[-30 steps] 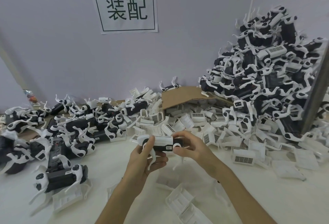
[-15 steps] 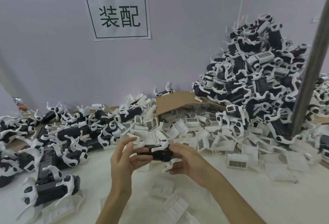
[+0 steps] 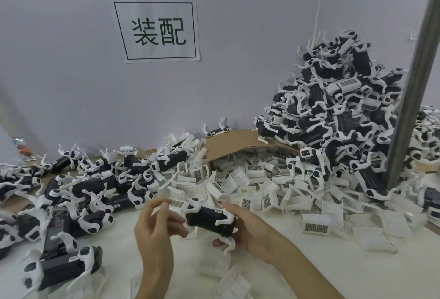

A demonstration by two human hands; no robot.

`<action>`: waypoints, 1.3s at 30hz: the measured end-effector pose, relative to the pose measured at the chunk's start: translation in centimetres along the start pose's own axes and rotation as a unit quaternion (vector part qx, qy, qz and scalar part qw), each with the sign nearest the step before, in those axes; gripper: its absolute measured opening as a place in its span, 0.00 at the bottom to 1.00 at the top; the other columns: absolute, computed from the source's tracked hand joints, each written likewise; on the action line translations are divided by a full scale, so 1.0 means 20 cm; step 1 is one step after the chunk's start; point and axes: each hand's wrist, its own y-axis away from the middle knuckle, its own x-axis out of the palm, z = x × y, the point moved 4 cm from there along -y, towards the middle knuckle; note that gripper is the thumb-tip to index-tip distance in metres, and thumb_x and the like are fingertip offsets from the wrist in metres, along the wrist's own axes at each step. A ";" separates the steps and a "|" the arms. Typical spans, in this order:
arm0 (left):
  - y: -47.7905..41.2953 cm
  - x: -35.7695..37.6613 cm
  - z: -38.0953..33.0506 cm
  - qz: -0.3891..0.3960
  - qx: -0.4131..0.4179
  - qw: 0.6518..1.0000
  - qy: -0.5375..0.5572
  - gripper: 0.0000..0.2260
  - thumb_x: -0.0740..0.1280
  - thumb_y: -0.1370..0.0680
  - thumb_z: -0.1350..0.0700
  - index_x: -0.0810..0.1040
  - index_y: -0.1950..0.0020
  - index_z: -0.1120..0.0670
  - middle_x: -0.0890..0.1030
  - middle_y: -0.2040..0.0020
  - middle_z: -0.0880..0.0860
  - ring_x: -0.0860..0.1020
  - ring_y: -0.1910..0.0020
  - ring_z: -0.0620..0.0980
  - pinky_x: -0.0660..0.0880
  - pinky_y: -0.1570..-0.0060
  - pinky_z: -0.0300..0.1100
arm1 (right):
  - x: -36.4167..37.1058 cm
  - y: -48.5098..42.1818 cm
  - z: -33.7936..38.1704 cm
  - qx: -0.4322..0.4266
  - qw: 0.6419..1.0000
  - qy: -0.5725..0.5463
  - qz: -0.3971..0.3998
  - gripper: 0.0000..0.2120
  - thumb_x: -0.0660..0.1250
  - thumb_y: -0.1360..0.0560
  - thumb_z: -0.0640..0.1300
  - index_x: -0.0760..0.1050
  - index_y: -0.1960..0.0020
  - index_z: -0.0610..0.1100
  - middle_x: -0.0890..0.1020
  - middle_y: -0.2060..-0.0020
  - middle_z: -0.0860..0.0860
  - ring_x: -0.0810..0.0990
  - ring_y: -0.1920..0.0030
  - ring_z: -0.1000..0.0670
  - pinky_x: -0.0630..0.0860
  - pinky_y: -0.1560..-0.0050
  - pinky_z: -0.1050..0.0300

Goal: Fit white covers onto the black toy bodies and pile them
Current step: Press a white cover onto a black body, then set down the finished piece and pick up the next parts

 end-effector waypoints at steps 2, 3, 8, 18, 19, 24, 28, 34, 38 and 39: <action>-0.03 -0.04 0.01 -0.046 0.010 0.999 0.004 0.07 0.60 0.17 0.65 0.77 0.51 0.63 0.77 0.74 0.57 0.72 0.80 0.51 0.70 0.78 0.36 | -0.04 -0.02 0.04 0.023 0.999 0.011 -0.024 0.25 0.71 0.28 0.54 0.75 0.38 0.40 0.84 0.56 0.41 0.84 0.60 0.38 0.82 0.59 0.50; -0.04 -0.06 0.02 -0.063 0.011 0.998 0.006 0.07 0.60 0.17 0.65 0.77 0.51 0.64 0.77 0.74 0.57 0.71 0.80 0.51 0.69 0.78 0.36 | -0.05 -0.03 0.09 0.028 0.999 0.000 -0.029 0.24 0.70 0.26 0.53 0.74 0.37 0.39 0.83 0.55 0.40 0.83 0.60 0.38 0.82 0.62 0.50; -0.05 -0.05 0.05 -0.061 -0.006 0.998 0.023 0.09 0.59 0.17 0.63 0.75 0.54 0.62 0.76 0.75 0.55 0.70 0.80 0.49 0.68 0.78 0.34 | -0.14 0.02 0.85 -0.150 0.975 -0.018 -0.161 0.20 0.73 0.27 0.50 0.71 0.40 0.47 0.77 0.51 0.54 0.77 0.56 0.56 0.75 0.56 0.65; 0.01 0.05 0.03 0.039 -0.007 0.999 0.004 0.12 0.57 0.16 0.64 0.76 0.56 0.63 0.76 0.73 0.61 0.72 0.78 0.54 0.69 0.77 0.37 | -0.11 0.07 1.25 -0.373 0.869 0.204 -0.253 0.18 0.65 0.19 0.45 0.74 0.30 0.46 0.81 0.40 0.50 0.82 0.54 0.56 0.74 0.54 0.63; 0.02 0.05 0.04 0.040 -0.007 0.999 -0.002 0.12 0.58 0.16 0.63 0.76 0.56 0.64 0.76 0.72 0.62 0.72 0.78 0.54 0.69 0.77 0.37 | -0.08 0.02 1.04 -0.343 0.873 0.266 -0.220 0.14 0.66 0.19 0.43 0.78 0.34 0.46 0.83 0.44 0.53 0.82 0.54 0.60 0.74 0.53 0.67; 0.01 0.05 0.05 0.035 -0.021 0.999 -0.012 0.12 0.58 0.16 0.64 0.76 0.55 0.66 0.76 0.73 0.61 0.71 0.78 0.52 0.67 0.77 0.38 | 0.00 -0.07 0.10 -0.159 0.881 0.441 -0.055 0.24 0.72 0.30 0.62 0.75 0.35 0.62 0.73 0.36 0.63 0.70 0.33 0.60 0.67 0.37 0.61; -0.02 0.03 0.07 0.009 -0.063 0.998 0.005 0.13 0.58 0.16 0.61 0.77 0.55 0.63 0.77 0.73 0.60 0.71 0.78 0.52 0.69 0.76 0.39 | 0.01 -0.13 -0.01 -0.170 0.816 0.550 -0.053 0.24 0.72 0.31 0.60 0.76 0.35 0.61 0.76 0.36 0.64 0.64 0.38 0.65 0.56 0.31 0.58; -0.05 0.00 0.10 -0.053 -0.217 0.961 0.161 0.18 0.56 0.16 0.44 0.76 0.51 0.56 0.76 0.73 0.55 0.70 0.78 0.50 0.69 0.72 0.42 | -0.02 -0.09 -0.04 -0.241 0.797 0.550 -0.062 0.24 0.73 0.34 0.41 0.81 0.40 0.56 0.81 0.41 0.60 0.76 0.38 0.57 0.68 0.31 0.51; -0.06 -0.07 0.12 -0.130 -0.282 0.912 0.269 0.22 0.58 0.19 0.38 0.75 0.48 0.57 0.76 0.71 0.54 0.70 0.76 0.50 0.70 0.68 0.42 | 0.01 -0.06 -0.03 -0.253 0.800 0.538 -0.080 0.17 0.67 0.34 0.44 0.83 0.48 0.56 0.83 0.53 0.61 0.79 0.49 0.61 0.73 0.41 0.59; -0.07 -0.10 0.12 -0.148 -0.288 0.898 0.299 0.23 0.59 0.19 0.37 0.75 0.48 0.58 0.76 0.70 0.54 0.71 0.76 0.50 0.71 0.69 0.41 | 0.01 -0.05 -0.03 -0.254 0.807 0.527 -0.084 0.17 0.65 0.36 0.45 0.83 0.50 0.57 0.83 0.55 0.60 0.79 0.52 0.61 0.72 0.47 0.65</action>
